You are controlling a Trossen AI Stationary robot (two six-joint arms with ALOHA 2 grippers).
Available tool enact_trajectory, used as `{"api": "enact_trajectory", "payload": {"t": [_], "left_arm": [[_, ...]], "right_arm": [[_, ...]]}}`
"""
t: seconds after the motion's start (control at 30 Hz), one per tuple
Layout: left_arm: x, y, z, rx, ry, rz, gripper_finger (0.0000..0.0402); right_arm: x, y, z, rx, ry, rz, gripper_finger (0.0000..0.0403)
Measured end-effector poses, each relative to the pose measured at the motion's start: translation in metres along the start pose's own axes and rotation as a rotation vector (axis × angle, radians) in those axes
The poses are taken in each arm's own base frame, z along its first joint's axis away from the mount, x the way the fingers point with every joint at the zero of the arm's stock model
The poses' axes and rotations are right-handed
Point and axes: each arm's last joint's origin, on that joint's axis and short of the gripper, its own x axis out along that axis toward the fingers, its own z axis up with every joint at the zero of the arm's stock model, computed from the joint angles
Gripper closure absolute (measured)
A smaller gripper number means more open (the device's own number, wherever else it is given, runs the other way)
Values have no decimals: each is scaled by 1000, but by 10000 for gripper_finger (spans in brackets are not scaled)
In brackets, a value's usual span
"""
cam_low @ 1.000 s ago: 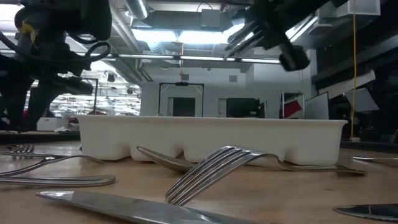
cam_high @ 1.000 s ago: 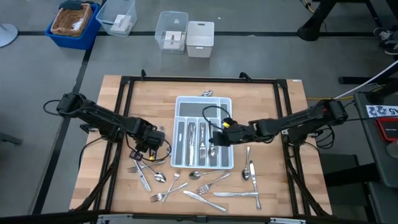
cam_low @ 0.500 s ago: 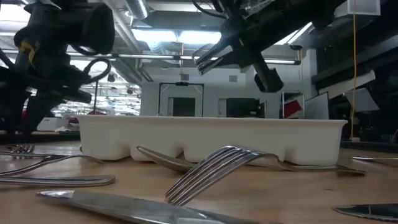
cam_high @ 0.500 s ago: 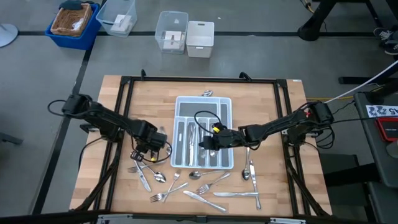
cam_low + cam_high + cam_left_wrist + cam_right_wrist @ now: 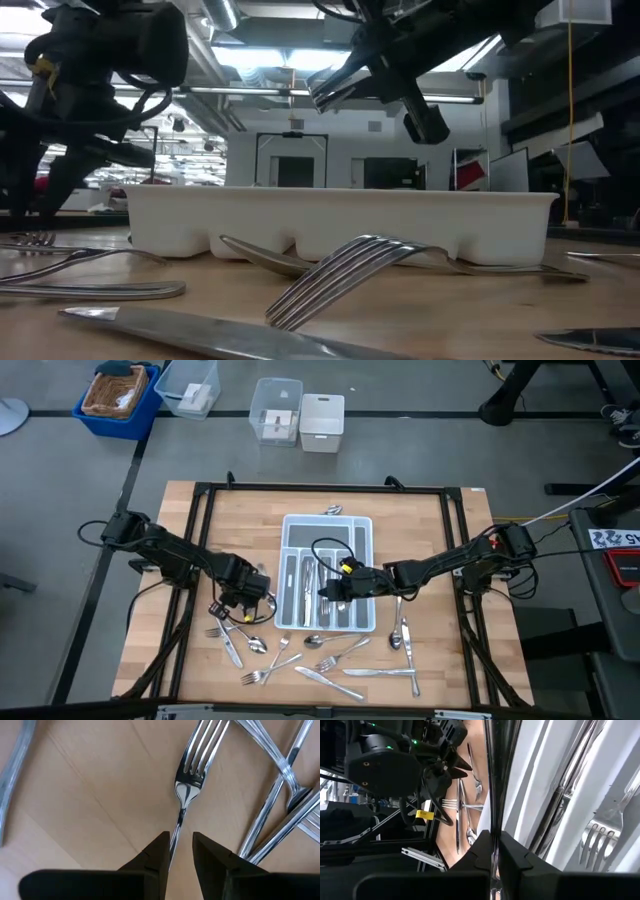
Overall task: Sort silverware
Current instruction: Put the silver fork into the white cutlery tray
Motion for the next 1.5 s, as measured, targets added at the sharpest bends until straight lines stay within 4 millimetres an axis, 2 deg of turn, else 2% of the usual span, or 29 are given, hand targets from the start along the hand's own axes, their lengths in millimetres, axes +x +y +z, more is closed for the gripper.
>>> {"api": "enact_trajectory", "payload": {"t": [0.47,0.67,0.87,0.93,1.13,1.27,1.5], "left_arm": [[24,4,8,-22,133,-25,329],[27,6,11,-11,112,-13,332],[26,5,10,18,129,-12,390],[26,5,9,14,135,-13,392],[18,5,10,2,104,-3,396],[4,4,10,3,40,16,398],[-21,0,2,1,-4,29,399]], "right_arm": [[0,0,-1,-28,34,9,388],[0,0,-1,-31,34,8,388],[0,0,-1,-51,36,5,388],[0,0,-1,-52,23,-2,388],[0,-8,1,-38,-59,-94,388],[-1,-15,4,-28,-104,-167,388],[2,-19,13,-20,-162,-188,388]]}}
